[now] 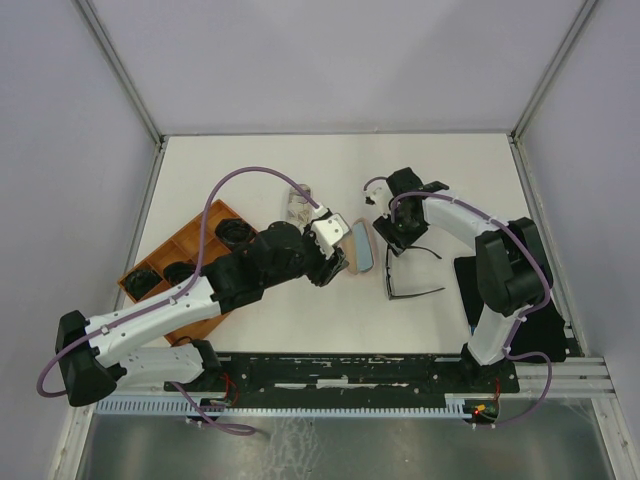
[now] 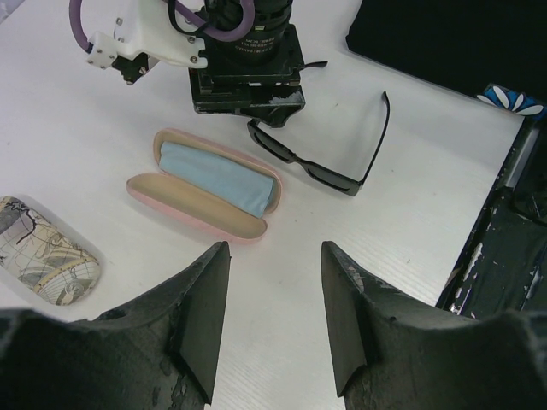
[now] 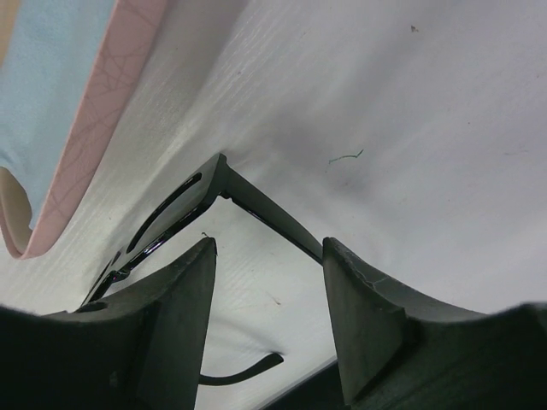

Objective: Organize the sunglasses
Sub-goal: Adjust the sunglasses at the center of the board.

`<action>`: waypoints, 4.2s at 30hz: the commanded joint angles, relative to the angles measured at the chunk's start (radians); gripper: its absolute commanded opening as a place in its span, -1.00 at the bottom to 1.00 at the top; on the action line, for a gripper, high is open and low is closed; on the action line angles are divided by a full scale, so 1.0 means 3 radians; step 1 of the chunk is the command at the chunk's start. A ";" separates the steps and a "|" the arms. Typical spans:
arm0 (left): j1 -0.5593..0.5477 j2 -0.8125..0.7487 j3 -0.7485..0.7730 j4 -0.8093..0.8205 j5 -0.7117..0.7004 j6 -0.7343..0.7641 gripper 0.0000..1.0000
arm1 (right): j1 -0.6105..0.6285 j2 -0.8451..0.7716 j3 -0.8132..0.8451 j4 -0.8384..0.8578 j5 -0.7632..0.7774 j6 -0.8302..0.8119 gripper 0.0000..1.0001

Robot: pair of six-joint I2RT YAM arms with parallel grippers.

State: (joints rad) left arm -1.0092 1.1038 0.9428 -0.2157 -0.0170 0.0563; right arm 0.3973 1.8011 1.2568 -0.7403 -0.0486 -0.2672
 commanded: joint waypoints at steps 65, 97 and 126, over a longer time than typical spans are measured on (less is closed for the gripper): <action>0.0020 -0.0218 0.0007 0.0077 -0.0107 -0.0080 0.07 | 0.0652 -0.0786 -0.0836 0.0480 0.0357 0.0851 0.00; 0.0018 -0.0749 -0.0473 0.0341 -0.0563 -0.0508 0.06 | 0.1080 -0.1471 -0.1425 0.0414 0.0505 0.3226 -1.00; 0.0017 -0.1074 -0.0485 0.0133 -0.0863 -0.0525 0.05 | 0.1621 -0.1920 -0.1215 0.0691 0.0403 0.1463 -0.07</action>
State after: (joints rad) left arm -1.0092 0.8249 0.7780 -0.1791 -0.2176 -0.0635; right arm 0.8803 1.2373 0.8452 -0.6491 0.1875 0.4736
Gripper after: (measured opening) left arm 0.525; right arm 0.434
